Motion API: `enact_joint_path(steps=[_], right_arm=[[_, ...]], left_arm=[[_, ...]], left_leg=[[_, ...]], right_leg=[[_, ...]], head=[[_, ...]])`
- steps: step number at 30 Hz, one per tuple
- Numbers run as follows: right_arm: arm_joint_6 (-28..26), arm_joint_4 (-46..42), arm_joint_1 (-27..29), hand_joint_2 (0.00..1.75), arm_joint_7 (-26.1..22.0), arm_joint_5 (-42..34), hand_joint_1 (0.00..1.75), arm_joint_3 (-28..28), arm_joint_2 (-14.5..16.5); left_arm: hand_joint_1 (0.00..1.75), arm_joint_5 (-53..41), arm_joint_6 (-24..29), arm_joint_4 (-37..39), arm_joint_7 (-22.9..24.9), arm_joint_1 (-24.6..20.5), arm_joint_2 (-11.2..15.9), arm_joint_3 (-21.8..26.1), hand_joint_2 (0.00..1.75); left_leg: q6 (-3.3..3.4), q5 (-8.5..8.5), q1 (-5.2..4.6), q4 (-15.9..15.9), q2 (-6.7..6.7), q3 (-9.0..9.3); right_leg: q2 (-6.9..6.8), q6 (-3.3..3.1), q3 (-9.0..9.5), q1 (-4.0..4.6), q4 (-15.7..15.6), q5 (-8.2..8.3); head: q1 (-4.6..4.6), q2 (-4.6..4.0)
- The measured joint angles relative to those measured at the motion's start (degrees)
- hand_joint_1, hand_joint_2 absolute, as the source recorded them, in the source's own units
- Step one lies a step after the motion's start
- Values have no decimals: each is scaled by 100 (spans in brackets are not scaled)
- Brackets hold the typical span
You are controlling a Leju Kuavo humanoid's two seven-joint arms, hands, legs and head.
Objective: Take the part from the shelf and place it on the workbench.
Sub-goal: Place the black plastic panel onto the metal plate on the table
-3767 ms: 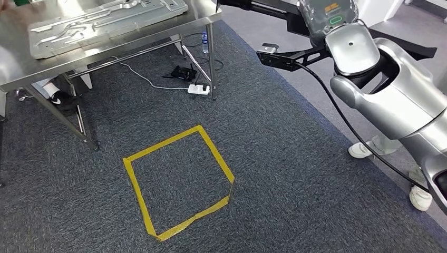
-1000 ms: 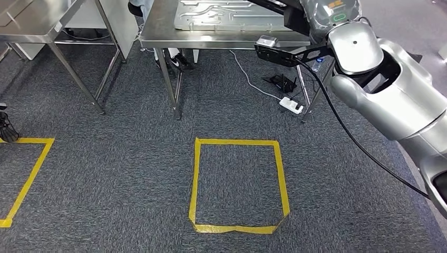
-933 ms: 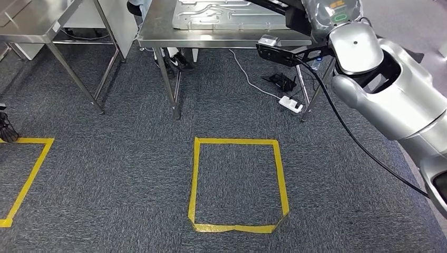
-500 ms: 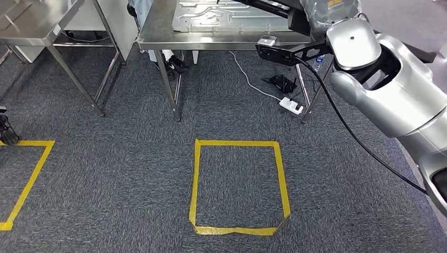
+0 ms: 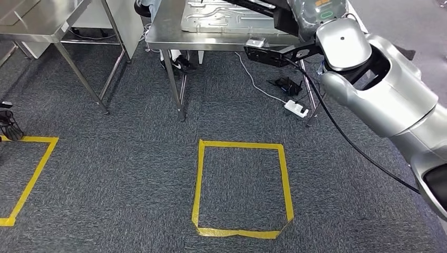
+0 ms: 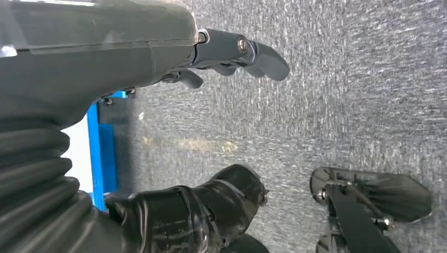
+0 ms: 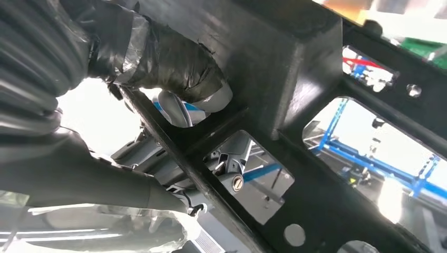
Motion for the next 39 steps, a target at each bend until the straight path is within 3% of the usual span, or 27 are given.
enact_joint_path(steps=[4,6,8,9,10,11,13,15,19,21,23,24,25,26,28,29,31,34,36,39], right_arm=[[-14,68,-22,175,-33,4,175,21,90],[-23,117,-57,175,-44,24,175,25,160],[-46,192,-79,175,-49,52,175,48,258],[-59,237,-81,175,-58,64,175,64,315],[-77,284,-81,175,-71,76,175,80,372],[-95,332,-84,175,-85,88,175,90,426],[-135,426,-106,175,-102,110,175,97,523],[-170,524,-143,175,-108,126,175,102,604],[-225,687,-172,175,-149,135,175,132,716],[-251,781,-204,175,-169,138,175,149,761],[-276,872,-226,175,-192,141,175,162,790],[-284,910,-222,175,-202,143,175,169,795],[-289,942,-216,175,-211,143,175,179,796],[-293,971,-212,175,-218,143,175,189,797],[-305,1013,-217,175,-222,145,175,198,799],[-315,1029,-224,175,-225,146,175,199,804],[-330,1060,-232,175,-231,149,175,200,818],[-335,1100,-232,175,-232,150,175,201,832],[-336,1123,-236,175,-231,156,175,201,844],[-336,1154,-229,175,-235,162,175,206,876]], left_arm=[[0,0,9,0,-15,4,10,-1,175],[0,-3,-1,0,-18,7,17,-2,175],[0,-10,-17,0,-13,7,16,-3,175],[0,-13,-25,0,-9,7,16,-4,175],[0,-15,-31,0,-5,5,17,-5,175],[0,-15,-34,0,-4,4,19,-6,175],[0,-16,-41,0,-5,2,25,-7,175],[0,-17,-49,0,-6,0,32,-7,175],[0,-30,-51,0,-6,5,33,-9,175],[0,-34,-41,0,-5,0,34,-10,175],[0,-39,-27,0,-4,-6,37,-18,175],[0,-42,-21,0,-4,-6,37,-26,175],[0,-44,-16,0,-4,-2,37,-33,175],[0,-45,-11,0,-5,2,36,-39,175],[0,-48,-8,0,-5,7,34,-45,175],[0,-48,-7,0,-5,4,34,-48,175],[0,-49,-4,0,-6,-1,34,-57,175],[0,-50,0,0,-6,3,38,-65,175],[0,-50,-7,0,-5,9,39,-67,175],[0,-50,-55,0,-4,8,37,-75,175]], left_leg=[[-111,-77,-5,81,6,-43],[-176,-336,14,558,30,-265],[-226,-604,42,1267,44,-619],[-243,-628,53,1474,49,-738],[-252,-547,61,1477,55,-766],[-253,-369,66,1250,62,-679],[-235,0,61,490,75,-326],[-189,121,35,22,71,-102],[-68,122,37,-90,61,-54],[2,146,63,-141,63,-19],[47,139,51,-137,59,-11],[55,132,47,-127,55,-9],[60,120,43,-112,50,-7],[59,106,42,-93,45,-6],[34,70,40,-49,35,-9],[13,52,29,-19,31,-22],[-40,44,12,2,26,-51],[-120,11,10,22,29,-70],[-182,-198,21,341,46,-202],[-255,-633,53,1384,66,-694]], right_leg=[[-7,-95,45,-32,-66,8],[-19,-146,70,-58,-93,12],[-19,-173,75,-58,-89,2],[-14,-178,79,-57,-86,-4],[-10,-179,84,-58,-81,-10],[-6,-175,94,-60,-77,-19],[-3,-145,115,-58,-72,-43],[-4,-97,117,-42,-73,-54],[-11,13,100,-34,-55,-101],[-8,41,-94,-33,364,-342],[-5,46,-447,-28,1095,-633],[-5,47,-592,-28,1357,-684],[-5,43,-655,-28,1429,-632],[-5,33,-615,-29,1287,-486],[-5,-2,-324,-26,607,-119],[-5,-17,-179,-16,291,-12],[2,-43,-50,8,9,26],[3,-105,-16,-11,-53,53],[-4,-153,22,-43,-98,71],[-3,-182,33,-40,-101,65]], head=[[-8,0],[-21,0],[-27,0],[-27,0],[-28,0],[-28,0],[-28,0],[-22,0],[-17,0],[-11,0],[-8,0],[-7,0],[-5,0],[-5,0],[-5,0],[-9,0],[-13,0],[-16,0],[-34,0],[-52,0]])
